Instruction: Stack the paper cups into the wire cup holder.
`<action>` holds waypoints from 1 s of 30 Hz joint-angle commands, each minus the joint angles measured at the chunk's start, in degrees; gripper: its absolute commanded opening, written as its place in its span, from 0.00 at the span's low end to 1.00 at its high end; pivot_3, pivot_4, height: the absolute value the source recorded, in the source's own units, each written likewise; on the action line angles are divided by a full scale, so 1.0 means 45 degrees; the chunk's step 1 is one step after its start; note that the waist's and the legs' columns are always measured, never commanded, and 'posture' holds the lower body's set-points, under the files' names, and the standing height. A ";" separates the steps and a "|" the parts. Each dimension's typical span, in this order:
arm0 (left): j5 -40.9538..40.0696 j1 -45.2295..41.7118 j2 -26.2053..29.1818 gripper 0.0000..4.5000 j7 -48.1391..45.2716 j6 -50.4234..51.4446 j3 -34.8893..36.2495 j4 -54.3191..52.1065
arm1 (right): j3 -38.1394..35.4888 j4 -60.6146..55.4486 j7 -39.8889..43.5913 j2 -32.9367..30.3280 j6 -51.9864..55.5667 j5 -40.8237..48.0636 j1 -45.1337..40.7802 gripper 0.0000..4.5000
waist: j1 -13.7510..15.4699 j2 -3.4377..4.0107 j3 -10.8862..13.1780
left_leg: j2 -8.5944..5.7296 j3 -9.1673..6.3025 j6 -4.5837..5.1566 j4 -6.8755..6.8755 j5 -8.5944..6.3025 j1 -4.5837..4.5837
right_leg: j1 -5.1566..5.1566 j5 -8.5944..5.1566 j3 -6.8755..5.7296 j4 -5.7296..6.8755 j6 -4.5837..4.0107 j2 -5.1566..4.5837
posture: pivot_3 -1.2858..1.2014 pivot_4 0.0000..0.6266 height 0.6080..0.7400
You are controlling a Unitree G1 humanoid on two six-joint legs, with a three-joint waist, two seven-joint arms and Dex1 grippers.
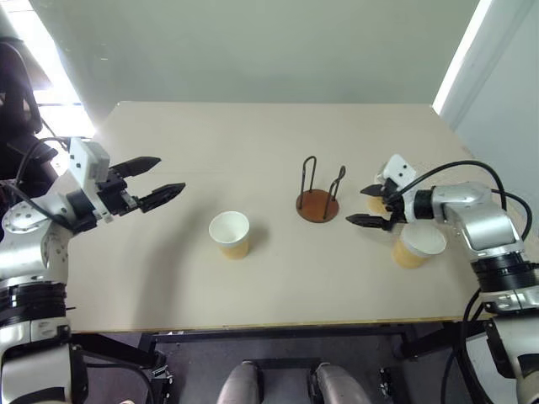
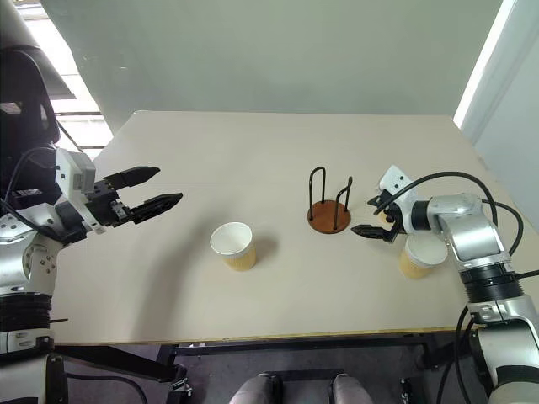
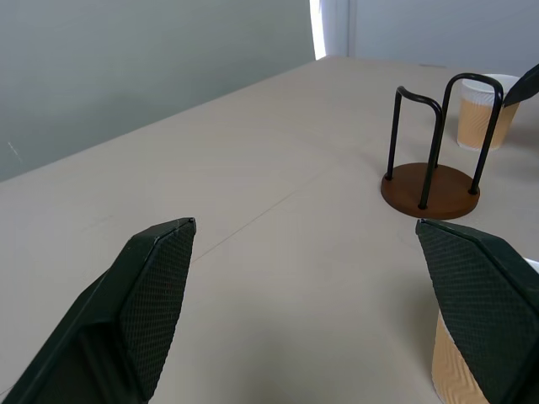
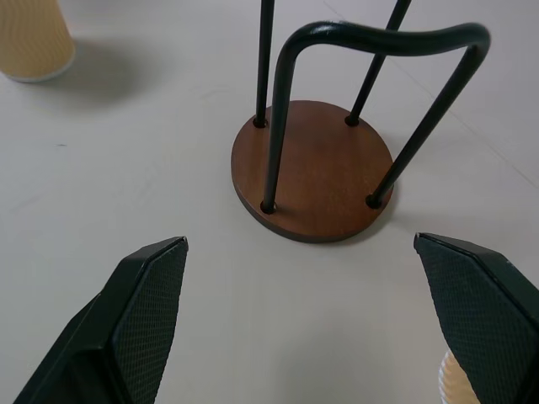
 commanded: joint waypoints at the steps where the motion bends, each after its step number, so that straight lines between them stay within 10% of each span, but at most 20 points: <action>1: -0.0106 -0.0209 0.0044 1.00 0.0031 -0.0055 0.0131 -0.0289 | 0.0062 -0.0323 -0.0286 0.0053 0.0075 -0.0204 -0.0329 0.99 | 0.0000 0.0000 0.0000 | 0.0000 0.0000 0.0000 0.0001 0.0000 0.0000 | 0.0000 0.0000 0.0000 0.0000 0.0000 0.0000 | 0.52 0.24 1.00; 30: 0.0010 -0.0578 0.0006 1.00 -0.0049 -0.0036 -0.0148 -0.0035 | 0.0781 -0.0393 -0.0827 0.0741 0.0714 -0.0890 -0.0642 0.99 | 0.0001 0.0000 0.0000 | 0.0000 -0.0001 -0.0001 -0.0002 0.0000 -0.0004 | -0.0007 0.0000 -0.0002 0.0002 0.0000 0.0000 | 0.52 0.24 1.00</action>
